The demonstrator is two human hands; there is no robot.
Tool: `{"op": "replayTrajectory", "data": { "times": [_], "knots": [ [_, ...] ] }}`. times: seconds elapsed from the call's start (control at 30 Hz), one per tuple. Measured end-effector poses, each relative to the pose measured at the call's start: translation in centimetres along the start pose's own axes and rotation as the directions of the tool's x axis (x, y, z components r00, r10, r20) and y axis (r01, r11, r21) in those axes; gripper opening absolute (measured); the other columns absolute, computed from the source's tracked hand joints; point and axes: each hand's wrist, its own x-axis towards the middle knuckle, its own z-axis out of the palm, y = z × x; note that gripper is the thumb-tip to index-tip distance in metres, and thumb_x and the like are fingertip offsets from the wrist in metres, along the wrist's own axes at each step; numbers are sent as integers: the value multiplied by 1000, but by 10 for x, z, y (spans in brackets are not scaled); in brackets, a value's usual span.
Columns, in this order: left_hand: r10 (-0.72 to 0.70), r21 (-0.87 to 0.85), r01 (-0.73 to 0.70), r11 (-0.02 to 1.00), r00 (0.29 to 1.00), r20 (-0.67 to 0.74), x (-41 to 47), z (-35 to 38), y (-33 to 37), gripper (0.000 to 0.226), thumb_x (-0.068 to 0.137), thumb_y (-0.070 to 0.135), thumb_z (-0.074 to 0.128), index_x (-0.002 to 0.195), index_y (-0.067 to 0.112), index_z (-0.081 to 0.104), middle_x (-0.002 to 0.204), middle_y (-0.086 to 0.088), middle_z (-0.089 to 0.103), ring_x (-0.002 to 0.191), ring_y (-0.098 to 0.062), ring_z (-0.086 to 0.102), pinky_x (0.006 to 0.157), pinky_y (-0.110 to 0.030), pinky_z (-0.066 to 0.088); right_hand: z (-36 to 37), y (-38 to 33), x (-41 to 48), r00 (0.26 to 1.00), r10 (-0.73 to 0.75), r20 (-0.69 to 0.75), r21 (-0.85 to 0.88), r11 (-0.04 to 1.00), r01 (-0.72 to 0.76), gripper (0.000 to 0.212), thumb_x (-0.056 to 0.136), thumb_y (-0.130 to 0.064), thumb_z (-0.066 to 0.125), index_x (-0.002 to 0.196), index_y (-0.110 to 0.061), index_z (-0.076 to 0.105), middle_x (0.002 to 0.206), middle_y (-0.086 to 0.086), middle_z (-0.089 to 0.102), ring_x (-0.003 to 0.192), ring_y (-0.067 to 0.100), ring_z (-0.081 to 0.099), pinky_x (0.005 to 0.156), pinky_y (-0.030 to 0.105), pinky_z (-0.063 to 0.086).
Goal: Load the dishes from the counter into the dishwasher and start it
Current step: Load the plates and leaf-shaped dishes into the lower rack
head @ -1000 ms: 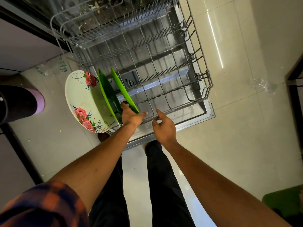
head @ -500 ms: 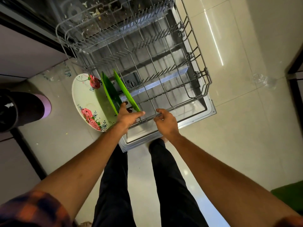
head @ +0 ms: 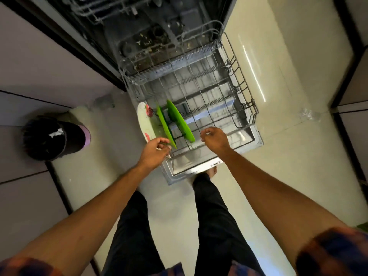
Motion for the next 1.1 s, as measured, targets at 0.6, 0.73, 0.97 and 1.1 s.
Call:
{"op": "replayTrajectory", "data": {
  "times": [0.6,0.73,0.97,1.1],
  "knots": [
    [257,98,-241,966,823,-507,-192,-485,-97,12,93,16,65,98,25,70,82,3,71,81,-15,69,78,-37,56,280,-321,-254,769,-627,120,-256,729,635,12,92,-20,67,97,-23,78,87,-3,76,82,13,67,76,26,49],
    [237,94,-237,967,702,-672,-238,-556,-119,14,92,12,66,96,25,70,81,6,70,76,-8,65,72,-23,52,336,-401,-286,641,-720,267,-280,578,766,12,92,-21,66,97,-24,77,79,-6,71,73,11,62,68,26,44],
    [227,132,-254,958,396,-890,-265,-647,-138,18,90,6,64,101,20,69,89,4,69,75,-3,63,73,-14,48,434,-529,-315,373,-820,434,-183,325,928,11,89,-22,66,93,-29,74,78,-13,66,74,8,60,73,28,50],
    [141,78,-229,970,270,-953,-256,-694,-139,18,88,10,65,100,21,69,84,7,69,72,-5,62,71,-18,49,488,-596,-330,194,-831,522,-106,163,981,15,88,-19,65,97,-24,75,90,-1,70,84,19,65,80,33,51]
  ]
}}
